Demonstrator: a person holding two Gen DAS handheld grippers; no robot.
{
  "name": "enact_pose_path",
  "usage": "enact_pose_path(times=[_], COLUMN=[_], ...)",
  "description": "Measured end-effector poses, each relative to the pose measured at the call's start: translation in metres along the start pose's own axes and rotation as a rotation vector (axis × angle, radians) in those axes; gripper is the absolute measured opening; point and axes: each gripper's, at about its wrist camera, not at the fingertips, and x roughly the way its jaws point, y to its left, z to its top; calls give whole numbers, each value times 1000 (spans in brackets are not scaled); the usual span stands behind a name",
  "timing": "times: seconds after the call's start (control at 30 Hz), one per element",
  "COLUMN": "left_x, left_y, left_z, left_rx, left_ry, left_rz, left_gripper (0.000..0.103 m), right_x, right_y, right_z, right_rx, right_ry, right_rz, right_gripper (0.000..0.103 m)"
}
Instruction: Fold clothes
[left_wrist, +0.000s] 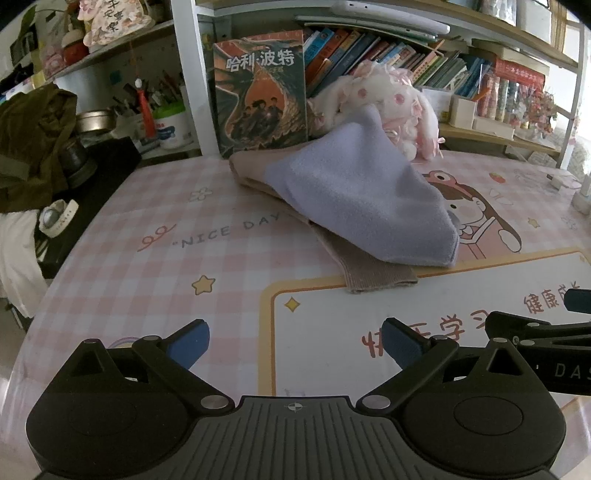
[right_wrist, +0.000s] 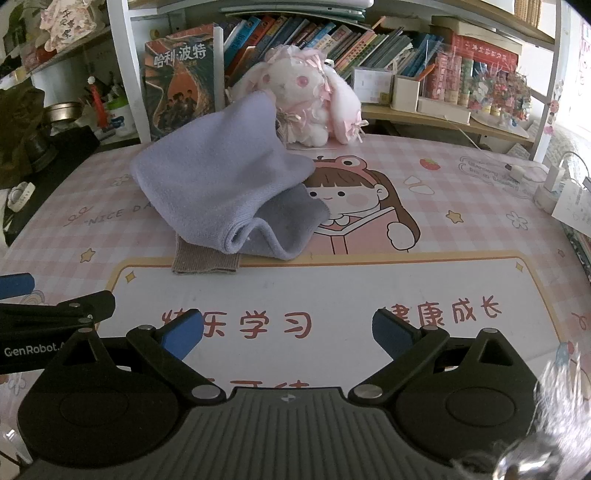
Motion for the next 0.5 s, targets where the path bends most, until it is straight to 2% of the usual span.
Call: enact_pose_path(times=[0.5], left_x=[5], left_y=[6], left_z=[6], left_rx=[21], left_ry=[-7], left_rz=[-30], left_gripper=[101], right_x=[-1], right_y=[6], right_z=[1], right_rx=[20], right_ry=[-7], right_rz=[-28], right_gripper=[99])
